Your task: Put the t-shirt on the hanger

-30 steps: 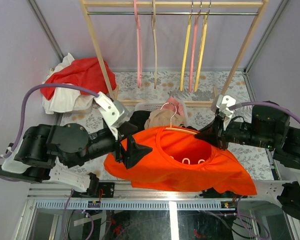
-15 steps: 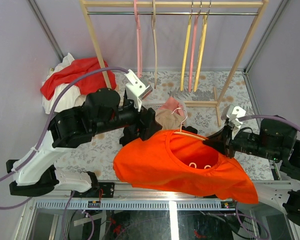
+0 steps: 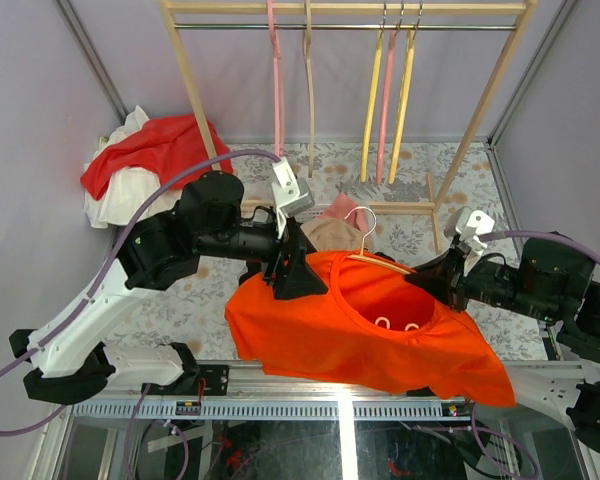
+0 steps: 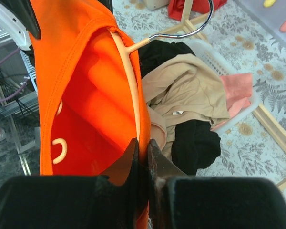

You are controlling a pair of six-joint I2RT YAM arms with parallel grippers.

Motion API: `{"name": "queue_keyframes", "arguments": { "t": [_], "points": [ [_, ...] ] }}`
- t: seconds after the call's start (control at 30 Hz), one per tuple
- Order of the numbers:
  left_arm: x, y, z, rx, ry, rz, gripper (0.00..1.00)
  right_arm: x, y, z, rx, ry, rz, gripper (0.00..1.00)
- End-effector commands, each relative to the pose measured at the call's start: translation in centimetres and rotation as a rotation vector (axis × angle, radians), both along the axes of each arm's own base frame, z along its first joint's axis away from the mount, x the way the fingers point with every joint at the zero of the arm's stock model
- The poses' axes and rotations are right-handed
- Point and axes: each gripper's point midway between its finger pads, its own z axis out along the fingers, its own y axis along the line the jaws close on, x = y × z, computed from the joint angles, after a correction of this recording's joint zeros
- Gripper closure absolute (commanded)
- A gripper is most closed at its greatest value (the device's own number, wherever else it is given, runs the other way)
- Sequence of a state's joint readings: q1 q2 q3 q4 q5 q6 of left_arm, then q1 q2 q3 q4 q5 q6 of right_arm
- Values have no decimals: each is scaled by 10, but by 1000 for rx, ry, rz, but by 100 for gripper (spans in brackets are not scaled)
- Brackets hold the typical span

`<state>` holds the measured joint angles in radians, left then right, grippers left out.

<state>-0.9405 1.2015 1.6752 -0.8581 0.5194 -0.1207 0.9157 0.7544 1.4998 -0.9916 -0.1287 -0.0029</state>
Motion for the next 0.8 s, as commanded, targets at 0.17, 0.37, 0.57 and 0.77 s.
{"name": "queue_keyframes", "arguments": {
  "t": [0.17, 0.37, 0.57, 0.77],
  "points": [
    [-26, -5, 12, -106, 17, -161, 27, -2, 13, 69, 204, -194, 73, 100],
    [-19, -9, 10, -91, 10, -137, 78, -6, 21, 74, 216, -209, 128, 100],
    [2, -3, 18, -100, -93, -20, 100, -10, 28, 73, 222, -189, 164, 100],
    [16, 6, 20, -92, -176, 59, 100, -6, 30, 79, 219, -155, 145, 79]
  ]
}}
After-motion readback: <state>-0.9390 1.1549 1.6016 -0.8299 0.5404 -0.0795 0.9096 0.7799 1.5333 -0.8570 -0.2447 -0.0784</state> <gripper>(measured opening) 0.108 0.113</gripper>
